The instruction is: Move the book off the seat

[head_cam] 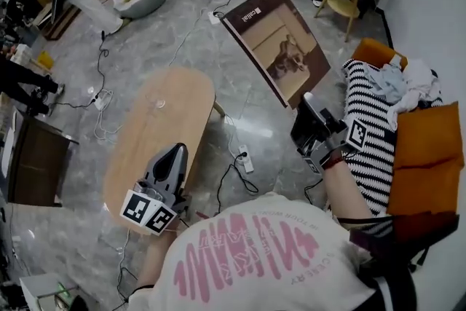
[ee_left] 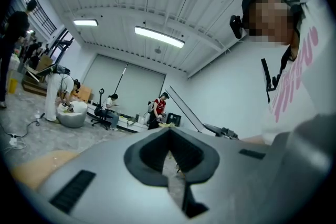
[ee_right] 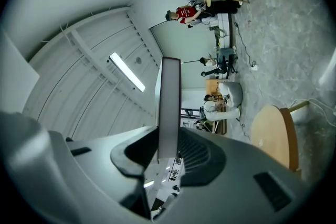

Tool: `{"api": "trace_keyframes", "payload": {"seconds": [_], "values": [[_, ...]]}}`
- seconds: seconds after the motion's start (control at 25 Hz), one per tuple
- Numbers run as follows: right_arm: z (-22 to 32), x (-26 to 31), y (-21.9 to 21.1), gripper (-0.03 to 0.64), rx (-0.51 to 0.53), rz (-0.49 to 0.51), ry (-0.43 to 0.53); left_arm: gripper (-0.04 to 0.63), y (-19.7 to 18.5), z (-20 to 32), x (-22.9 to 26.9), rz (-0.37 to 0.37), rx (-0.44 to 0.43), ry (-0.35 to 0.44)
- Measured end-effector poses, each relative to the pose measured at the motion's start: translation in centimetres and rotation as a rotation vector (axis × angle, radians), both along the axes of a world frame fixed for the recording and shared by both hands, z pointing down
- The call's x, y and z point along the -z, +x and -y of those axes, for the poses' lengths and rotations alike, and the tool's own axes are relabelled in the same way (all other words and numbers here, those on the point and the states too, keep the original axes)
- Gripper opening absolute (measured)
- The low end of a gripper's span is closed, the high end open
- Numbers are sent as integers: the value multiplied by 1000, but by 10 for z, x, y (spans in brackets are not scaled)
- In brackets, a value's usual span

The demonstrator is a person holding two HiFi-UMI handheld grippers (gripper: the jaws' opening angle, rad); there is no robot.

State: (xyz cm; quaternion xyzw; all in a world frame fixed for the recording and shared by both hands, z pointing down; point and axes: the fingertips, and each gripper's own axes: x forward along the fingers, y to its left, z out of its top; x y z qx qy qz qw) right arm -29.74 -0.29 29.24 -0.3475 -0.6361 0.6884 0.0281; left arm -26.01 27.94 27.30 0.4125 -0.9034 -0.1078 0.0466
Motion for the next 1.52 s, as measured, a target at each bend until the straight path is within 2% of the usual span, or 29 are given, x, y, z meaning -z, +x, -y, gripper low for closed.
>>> {"api": "trace_keyframes", "payload": {"seconds": [0.52,0.8,1.04,1.52], "values": [[-45,13,-27,135,232,52,-7,6,34,-31,12,32,231,33],[-76,10,-37,135,358,70,-10,6,56,-45,-4,30,370,-61],[-108,12,-46,135,482,76,-11,6,80,-61,7,45,470,56],[-175,28,-41,135,693,140,-59,6,136,-97,14,49,723,44]]}}
